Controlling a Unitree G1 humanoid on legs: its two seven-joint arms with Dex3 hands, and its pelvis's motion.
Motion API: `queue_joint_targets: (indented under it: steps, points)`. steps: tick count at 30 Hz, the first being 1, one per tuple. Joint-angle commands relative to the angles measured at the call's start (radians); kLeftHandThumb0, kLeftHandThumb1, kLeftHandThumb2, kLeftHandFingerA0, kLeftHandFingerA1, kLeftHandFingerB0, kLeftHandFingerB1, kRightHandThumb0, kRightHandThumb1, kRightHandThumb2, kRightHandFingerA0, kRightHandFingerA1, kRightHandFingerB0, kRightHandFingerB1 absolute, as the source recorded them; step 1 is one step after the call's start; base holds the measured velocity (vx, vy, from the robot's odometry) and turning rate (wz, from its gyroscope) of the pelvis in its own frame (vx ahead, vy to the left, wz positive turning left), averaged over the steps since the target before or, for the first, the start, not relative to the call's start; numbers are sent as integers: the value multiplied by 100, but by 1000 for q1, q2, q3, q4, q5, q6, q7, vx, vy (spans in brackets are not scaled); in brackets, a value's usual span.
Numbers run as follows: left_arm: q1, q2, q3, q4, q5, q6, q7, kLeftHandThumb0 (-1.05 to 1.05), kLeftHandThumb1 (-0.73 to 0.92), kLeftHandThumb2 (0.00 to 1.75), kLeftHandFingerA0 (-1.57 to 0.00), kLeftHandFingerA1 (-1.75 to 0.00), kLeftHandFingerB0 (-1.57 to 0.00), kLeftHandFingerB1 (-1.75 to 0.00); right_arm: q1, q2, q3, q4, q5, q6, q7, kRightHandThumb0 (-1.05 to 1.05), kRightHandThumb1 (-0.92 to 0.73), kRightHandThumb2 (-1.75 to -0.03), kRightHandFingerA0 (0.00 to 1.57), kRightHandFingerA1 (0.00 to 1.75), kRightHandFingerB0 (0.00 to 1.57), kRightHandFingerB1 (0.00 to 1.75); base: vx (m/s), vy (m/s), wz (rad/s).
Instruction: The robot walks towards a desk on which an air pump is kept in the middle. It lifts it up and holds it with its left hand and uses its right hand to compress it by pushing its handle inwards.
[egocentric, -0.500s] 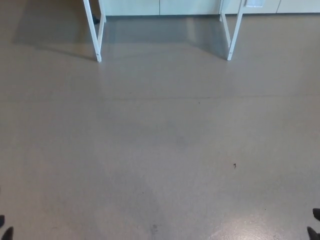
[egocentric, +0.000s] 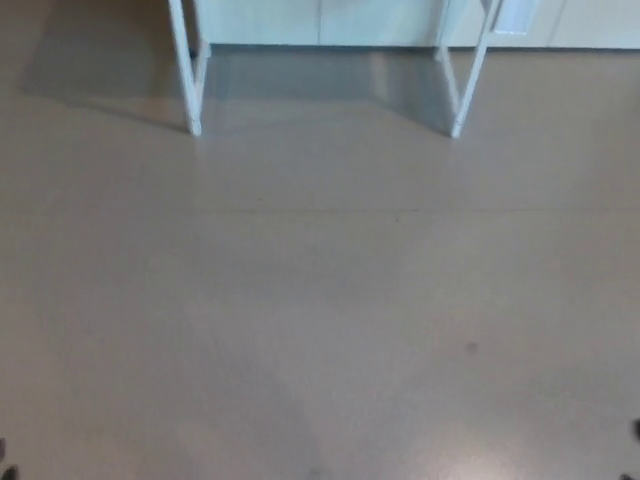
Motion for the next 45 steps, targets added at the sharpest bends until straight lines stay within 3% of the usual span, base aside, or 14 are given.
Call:
queue_joint_targets:
  steps: [1,7,8,9,11,12,13,15,16,17,24,28,29,45]
  points:
    - [29,14,0,-6,-3,-49,-3,-63,87,66,-21,-34,-19,-31,17,-14,-7,0,13,-31,19,-36,-54,-110,0,48,0,48,199,237,7]
    - [58,16,-4,-32,-5,-36,-12,-62,88,66,-21,-34,-18,-30,19,-16,-5,20,17,-46,34,-37,-52,-109,0,49,0,48,240,136,6]
    - [70,18,-13,-41,8,-39,-4,-64,88,66,-21,-33,-19,-30,23,-22,5,19,-5,-50,14,-76,-86,-66,21,34,13,29,191,7,12]
    - [73,17,-13,-45,7,-39,-2,-64,88,66,-22,-33,-19,-30,22,-22,5,22,-4,-50,15,-36,-52,-110,0,48,0,48,262,-59,14]
    - [76,16,-13,-49,4,-37,-1,-64,88,66,-22,-33,-19,-30,19,-21,3,27,2,-51,20,-36,-52,-110,0,48,0,48,258,-106,16]
    - [77,14,-13,-56,2,-32,0,-63,87,66,-22,-34,-19,-30,18,-20,2,27,2,-48,17,-73,-86,-66,20,34,15,29,245,-139,6]
    - [77,12,-10,-56,-5,-29,-3,-63,87,66,-21,-34,-17,-30,18,-19,2,27,2,-46,15,-36,-53,-110,0,48,0,48,198,-195,17]
    - [78,9,-5,-57,-15,-25,-8,-63,87,66,-21,-34,-17,-30,18,-18,3,28,1,-44,14,-36,-53,-110,0,48,0,48,335,-241,24]
    - [78,11,-8,-56,-6,-29,-3,-63,87,66,-22,-34,-18,-30,20,-18,4,26,1,-48,13,-73,-86,-66,20,34,15,29,410,-406,90]
    - [78,12,-9,-58,-4,-29,-2,-63,87,66,-22,-34,-18,-30,20,-19,6,25,-1,-50,12,-36,-52,-109,1,48,1,48,405,-352,45]
    - [77,18,-10,-58,-1,-35,-5,-62,88,66,-20,-34,-19,-31,12,-17,11,30,-1,-51,14,-36,-53,-110,0,48,0,48,309,-169,2]
    - [80,18,-3,-49,-15,-34,-25,-34,60,111,0,-48,0,-46,13,-17,12,29,0,-47,16,-36,-53,-110,0,49,0,48,330,54,-21]
    - [81,19,-4,-47,-12,-36,-23,-63,87,66,-20,-33,-17,-30,16,-18,14,30,-3,-51,13,-36,-53,-110,0,49,0,48,396,147,-23]
    - [94,24,-11,85,-1,-113,-28,-62,85,66,-17,-34,-20,-32,63,-27,25,64,-6,-80,26,-36,-53,-109,0,48,0,48,460,30,-3]
